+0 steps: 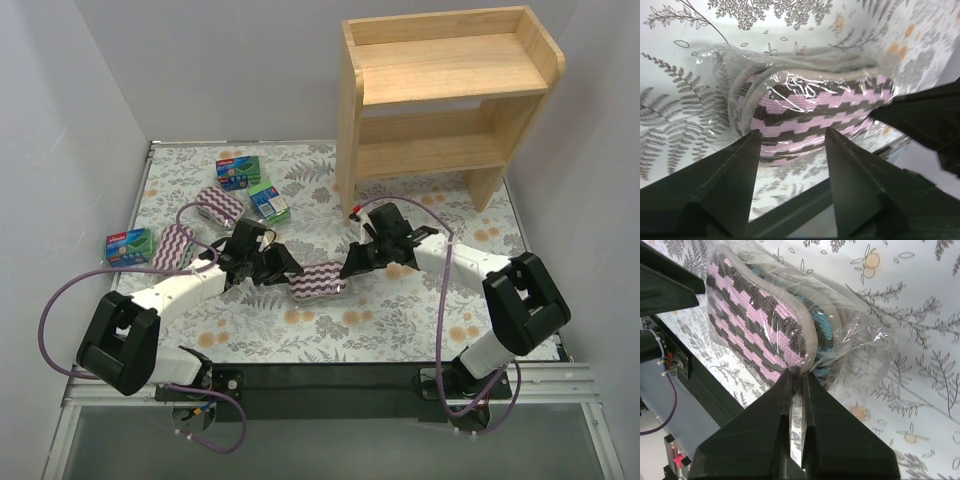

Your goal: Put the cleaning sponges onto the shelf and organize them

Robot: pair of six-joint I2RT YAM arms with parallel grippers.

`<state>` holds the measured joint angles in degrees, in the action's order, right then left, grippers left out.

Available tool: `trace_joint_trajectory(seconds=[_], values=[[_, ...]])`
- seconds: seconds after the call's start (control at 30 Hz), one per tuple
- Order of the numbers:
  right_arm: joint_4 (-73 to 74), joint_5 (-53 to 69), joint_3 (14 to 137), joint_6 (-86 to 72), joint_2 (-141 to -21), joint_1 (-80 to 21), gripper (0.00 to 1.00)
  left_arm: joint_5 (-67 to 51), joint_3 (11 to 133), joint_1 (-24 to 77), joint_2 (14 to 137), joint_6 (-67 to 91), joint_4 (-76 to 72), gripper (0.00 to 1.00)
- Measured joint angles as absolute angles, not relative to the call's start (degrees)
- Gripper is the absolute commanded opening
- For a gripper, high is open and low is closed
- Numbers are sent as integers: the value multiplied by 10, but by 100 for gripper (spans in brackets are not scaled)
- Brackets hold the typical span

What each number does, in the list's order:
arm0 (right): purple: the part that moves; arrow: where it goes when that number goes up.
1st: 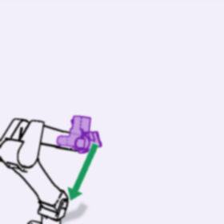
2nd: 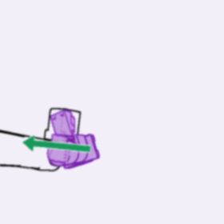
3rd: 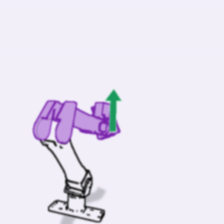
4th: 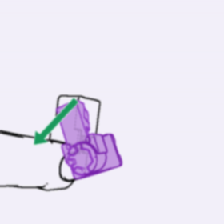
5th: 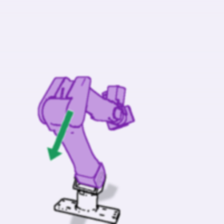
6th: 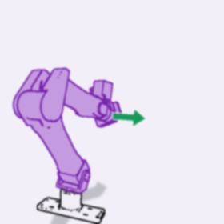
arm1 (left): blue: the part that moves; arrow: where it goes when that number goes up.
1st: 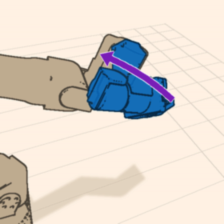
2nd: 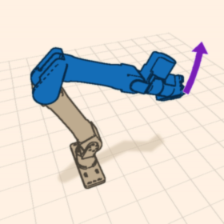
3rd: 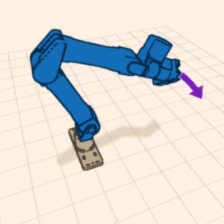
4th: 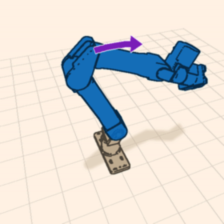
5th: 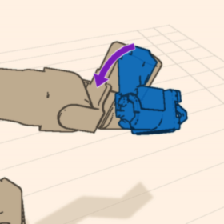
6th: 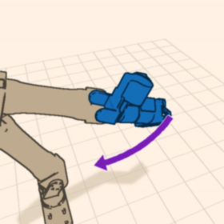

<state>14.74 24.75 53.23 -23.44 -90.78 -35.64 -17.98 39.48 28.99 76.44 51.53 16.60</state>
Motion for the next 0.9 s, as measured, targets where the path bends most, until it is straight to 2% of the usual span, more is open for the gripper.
trace_joint_trajectory(seconds=[0.2, 0.33, 0.7, 0.9], values=[[173, 242, 491, -256, -812, -345, 1, -164, 458, 290, 741, 514, 224, 69], [196, 242, 476, -280, -738, -311, 1, -139, 524, 290, 713, 512, 264, 79], [274, 252, 475, -362, -528, -157, 1, -63, 676, 289, 684, 495, 348, 94], [323, 288, 512, -385, -482, -50, 1, -35, 709, 288, 677, 488, 375, 96]])
